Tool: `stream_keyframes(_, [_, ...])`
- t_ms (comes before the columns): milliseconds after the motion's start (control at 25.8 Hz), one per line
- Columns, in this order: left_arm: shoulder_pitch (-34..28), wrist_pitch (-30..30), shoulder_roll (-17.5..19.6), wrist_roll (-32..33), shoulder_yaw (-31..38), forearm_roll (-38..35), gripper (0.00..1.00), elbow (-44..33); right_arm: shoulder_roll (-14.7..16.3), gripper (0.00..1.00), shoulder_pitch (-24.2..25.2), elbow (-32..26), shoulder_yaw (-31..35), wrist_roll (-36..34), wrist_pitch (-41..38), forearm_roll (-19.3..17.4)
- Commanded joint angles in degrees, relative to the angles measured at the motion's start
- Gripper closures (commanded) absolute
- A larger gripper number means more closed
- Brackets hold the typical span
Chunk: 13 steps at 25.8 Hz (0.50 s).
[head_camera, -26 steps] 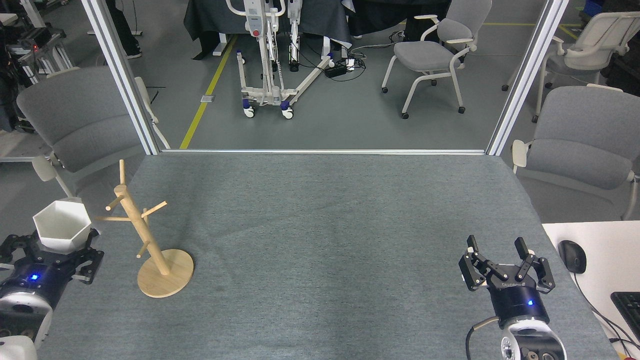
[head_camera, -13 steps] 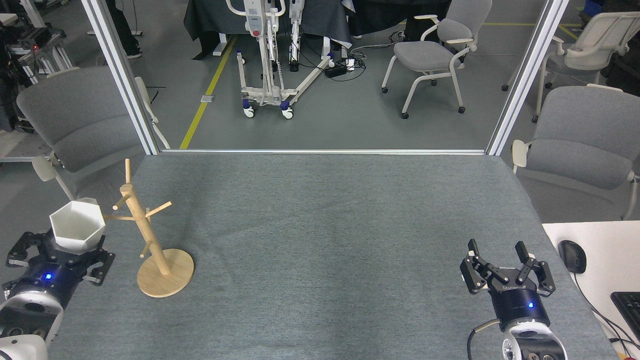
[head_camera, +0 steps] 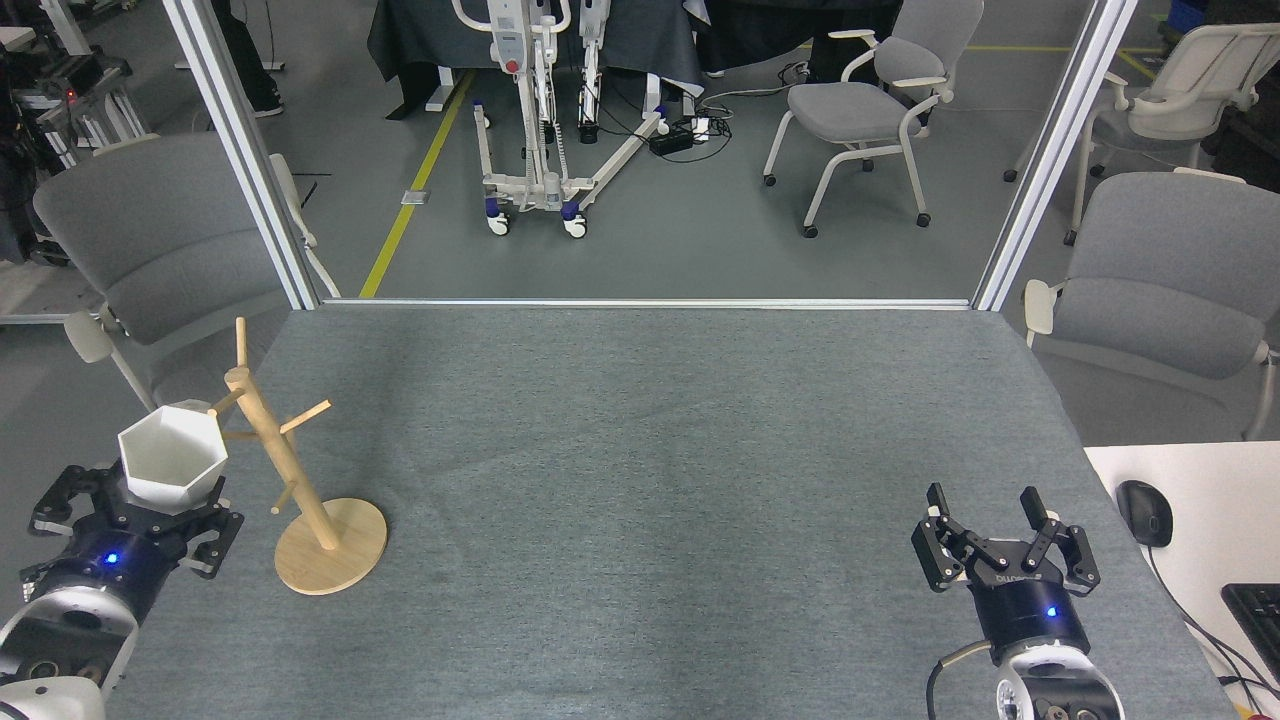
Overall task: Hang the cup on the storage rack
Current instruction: 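Move the cup onto a peg of the wooden mug tree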
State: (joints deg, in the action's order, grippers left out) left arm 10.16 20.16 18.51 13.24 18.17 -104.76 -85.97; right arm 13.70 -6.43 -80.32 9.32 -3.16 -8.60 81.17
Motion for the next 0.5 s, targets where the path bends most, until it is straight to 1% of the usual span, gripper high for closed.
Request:
stream_keyframes(0, [-0.1,0.1,-0.1,-0.1,-0.1,0.0,1.0,-0.2,0.0,0.0,-1.0,0.5,-0.2,-0.3,0.1,0.1])
stream_keyframes(39, [-0.3,0.1,-0.1,-0.1,-0.1,0.0,1.0,-0.2,0.1,0.0,-1.0,0.5,-0.2,-0.3,0.1,0.0])
stream_keyframes(232, [-1.8,1.5,0.0,-0.1,-0.3,0.0,1.0,-1.4,-1.8,0.0,-1.1,0.7,0.0,-0.3,0.1,0.8])
stream_keyframes(310, [-1.8,1.4,-0.1,0.1,-0.8,0.0,1.0,-1.3,-1.7,0.0,-1.2,0.6,0.0,-0.3,0.0,1.2])
stream_keyframes(348, [-1.8,1.1,-0.2,0.2,-0.8,-0.1,0.82,-1.3,-1.9,0.0,-1.2,0.7,0.1,-0.3,0.0,1.4])
stream_keyframes(387, [-1.8,0.9,-0.2,0.2,-0.8,-0.1,0.52,-1.3,-2.2,0.0,-1.2,0.7,0.1,-0.3,0.0,1.5])
stream_keyframes(426, [-1.7,0.8,-0.2,0.2,-0.8,-0.2,0.3,-1.3,-2.4,0.0,-1.2,0.7,0.1,-0.3,0.0,1.9])
stream_keyframes(465, [-1.6,0.8,-0.2,0.1,-0.7,-0.4,0.22,-1.3,-2.5,0.0,-1.2,0.8,0.1,-0.3,0.0,2.4])
